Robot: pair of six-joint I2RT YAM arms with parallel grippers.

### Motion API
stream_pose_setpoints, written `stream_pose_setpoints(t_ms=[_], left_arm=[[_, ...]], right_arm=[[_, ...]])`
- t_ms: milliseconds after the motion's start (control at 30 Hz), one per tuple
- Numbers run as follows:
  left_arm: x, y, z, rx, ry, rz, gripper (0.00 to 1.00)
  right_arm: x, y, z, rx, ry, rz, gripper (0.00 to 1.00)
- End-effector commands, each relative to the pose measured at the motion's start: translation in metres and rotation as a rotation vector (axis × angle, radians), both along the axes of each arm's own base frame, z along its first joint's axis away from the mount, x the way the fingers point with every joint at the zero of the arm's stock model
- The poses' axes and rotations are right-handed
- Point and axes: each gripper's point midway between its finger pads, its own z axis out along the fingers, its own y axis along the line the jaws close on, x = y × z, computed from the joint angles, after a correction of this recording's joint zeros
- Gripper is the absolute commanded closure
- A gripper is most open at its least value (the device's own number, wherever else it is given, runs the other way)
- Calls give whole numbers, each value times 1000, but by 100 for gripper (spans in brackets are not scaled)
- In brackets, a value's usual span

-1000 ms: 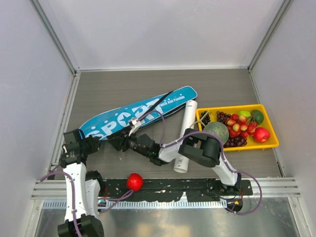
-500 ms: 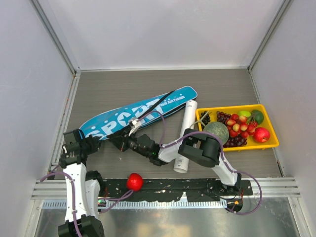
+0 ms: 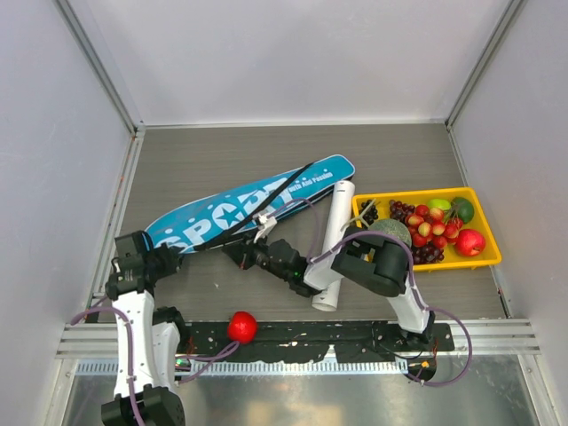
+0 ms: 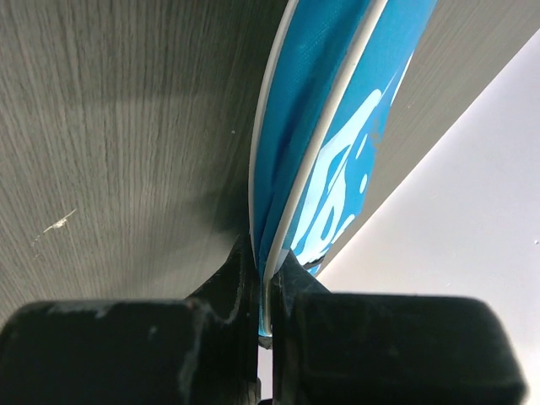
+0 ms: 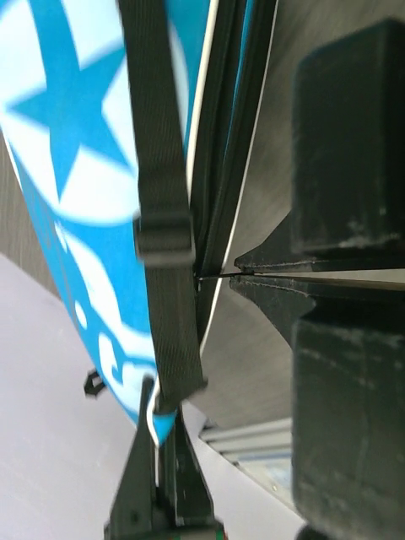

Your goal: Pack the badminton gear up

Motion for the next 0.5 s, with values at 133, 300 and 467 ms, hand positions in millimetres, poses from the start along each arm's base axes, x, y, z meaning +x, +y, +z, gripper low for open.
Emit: stream_pose_setpoints(t_ms=[133, 300, 467], left_arm=[[15, 23, 29, 102, -80, 68, 100], [22, 36, 37, 164, -105, 87, 100], [22, 58, 49, 276, -64, 114, 100]], right_arm=[[48, -40, 20, -3, -69, -88, 95], [79, -62, 16, -51, -64, -127, 95], [118, -91, 10, -122, -60, -162, 95]])
